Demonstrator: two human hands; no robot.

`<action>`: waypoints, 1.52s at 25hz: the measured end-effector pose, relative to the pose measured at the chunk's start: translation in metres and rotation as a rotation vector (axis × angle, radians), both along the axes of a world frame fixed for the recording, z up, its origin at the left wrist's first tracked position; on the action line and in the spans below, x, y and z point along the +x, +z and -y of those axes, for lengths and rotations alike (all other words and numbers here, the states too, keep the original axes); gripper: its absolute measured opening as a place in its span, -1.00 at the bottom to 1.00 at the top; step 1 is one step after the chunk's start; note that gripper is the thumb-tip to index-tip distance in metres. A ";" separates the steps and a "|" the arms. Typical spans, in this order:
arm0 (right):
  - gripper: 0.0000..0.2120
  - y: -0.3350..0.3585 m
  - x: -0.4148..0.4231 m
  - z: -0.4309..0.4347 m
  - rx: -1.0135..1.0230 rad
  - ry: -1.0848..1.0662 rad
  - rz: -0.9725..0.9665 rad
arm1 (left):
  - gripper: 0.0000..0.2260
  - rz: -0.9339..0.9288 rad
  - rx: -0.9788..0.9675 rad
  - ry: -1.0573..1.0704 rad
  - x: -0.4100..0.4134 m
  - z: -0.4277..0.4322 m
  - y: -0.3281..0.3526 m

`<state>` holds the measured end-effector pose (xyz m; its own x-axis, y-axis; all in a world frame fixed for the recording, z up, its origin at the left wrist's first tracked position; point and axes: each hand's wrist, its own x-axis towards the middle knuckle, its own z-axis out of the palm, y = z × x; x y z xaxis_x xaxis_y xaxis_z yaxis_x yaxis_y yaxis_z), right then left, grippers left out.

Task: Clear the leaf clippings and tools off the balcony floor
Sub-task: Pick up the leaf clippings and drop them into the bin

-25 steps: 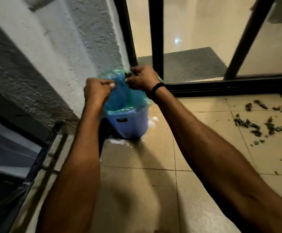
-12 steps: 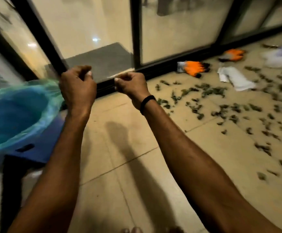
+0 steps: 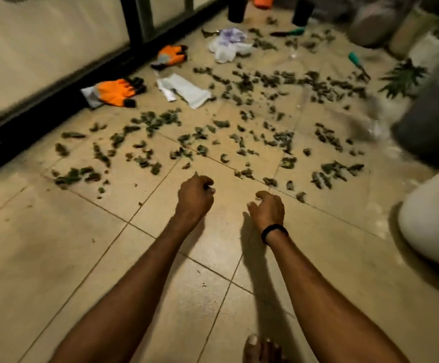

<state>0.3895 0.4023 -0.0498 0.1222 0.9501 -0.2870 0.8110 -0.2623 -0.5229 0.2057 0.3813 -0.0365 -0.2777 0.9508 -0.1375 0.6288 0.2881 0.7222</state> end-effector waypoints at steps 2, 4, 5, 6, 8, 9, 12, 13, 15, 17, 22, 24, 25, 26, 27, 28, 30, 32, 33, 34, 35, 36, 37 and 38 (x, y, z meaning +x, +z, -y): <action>-0.64 -0.015 0.014 0.006 -0.010 0.079 0.010 | -0.73 -0.039 -0.028 -0.076 0.021 -0.011 -0.017; -0.73 -0.026 0.014 0.006 0.026 0.141 0.018 | -0.69 -0.089 -0.024 -0.122 0.032 -0.025 -0.026; -0.79 -0.030 0.013 0.005 0.052 0.163 0.041 | -0.68 -0.115 -0.007 -0.140 0.036 -0.033 -0.029; -0.83 -0.032 0.012 0.002 0.080 0.163 0.068 | -0.66 -0.137 0.017 -0.156 0.040 -0.041 -0.033; -0.86 -0.029 0.016 -0.007 0.152 0.038 0.072 | -0.64 -0.165 0.060 -0.179 0.048 -0.058 -0.041; -0.85 -0.029 0.022 -0.014 0.183 -0.031 0.075 | -0.65 -0.170 0.080 -0.189 0.054 -0.066 -0.046; -0.78 -0.033 0.039 -0.035 0.166 0.040 0.119 | -0.60 -0.177 0.115 -0.225 0.070 -0.083 -0.052; -0.81 -0.035 0.041 -0.039 0.128 0.107 0.129 | -0.55 -0.189 0.115 -0.235 0.073 -0.089 -0.055; -0.86 -0.038 0.041 -0.045 0.113 0.184 0.144 | -0.48 -0.229 0.098 -0.250 0.077 -0.101 -0.060; -0.87 -0.037 0.040 -0.047 0.144 0.165 0.130 | -0.57 -0.298 0.105 -0.313 0.077 -0.110 -0.067; -0.89 -0.031 0.097 -0.063 0.239 -0.255 0.096 | -0.95 -0.271 0.233 -0.434 0.068 -0.123 -0.081; -0.76 -0.036 0.123 -0.069 0.196 -0.257 0.126 | -0.94 -0.147 0.269 -0.349 0.072 -0.128 -0.078; -0.72 -0.037 0.128 -0.070 0.164 -0.211 0.125 | -0.94 -0.085 0.264 -0.295 0.077 -0.129 -0.076; -0.73 -0.038 0.129 -0.070 0.153 -0.161 0.121 | -0.95 -0.034 0.248 -0.248 0.082 -0.130 -0.074; -0.78 -0.040 0.127 -0.070 0.168 -0.126 0.116 | -0.96 0.007 0.236 -0.212 0.088 -0.131 -0.074; -0.83 -0.042 0.123 -0.071 0.191 -0.108 0.122 | -0.94 0.039 0.233 -0.194 0.093 -0.132 -0.074; -0.86 -0.046 0.122 -0.076 0.203 -0.128 0.189 | -0.82 0.070 0.243 -0.219 0.107 -0.131 -0.078; -0.90 -0.045 0.123 -0.086 0.181 -0.185 0.252 | -0.54 -0.036 0.237 -0.339 0.121 -0.127 -0.080; -0.93 -0.043 0.123 -0.090 0.178 -0.201 0.250 | -0.39 -0.110 0.202 -0.407 0.126 -0.124 -0.082; -0.94 -0.041 0.122 -0.094 0.175 -0.195 0.233 | -0.34 -0.171 0.165 -0.454 0.131 -0.123 -0.081; -0.88 -0.040 0.120 -0.097 0.168 -0.162 0.209 | -0.40 -0.211 0.150 -0.484 0.134 -0.123 -0.081; -0.78 -0.037 0.116 -0.099 0.142 -0.119 0.178 | -0.50 -0.244 0.161 -0.519 0.135 -0.125 -0.083; -0.67 -0.035 0.113 -0.101 0.104 -0.091 0.133 | -0.57 -0.287 0.170 -0.553 0.136 -0.127 -0.084; -0.61 -0.035 0.110 -0.103 0.072 -0.077 0.098 | -0.61 -0.326 0.174 -0.576 0.136 -0.127 -0.085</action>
<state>0.5000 0.5048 -0.0853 0.2198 0.9546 -0.2012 0.8382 -0.2903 -0.4616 0.3421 0.5084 -0.1216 0.2782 0.9599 0.0354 0.8401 -0.2611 0.4756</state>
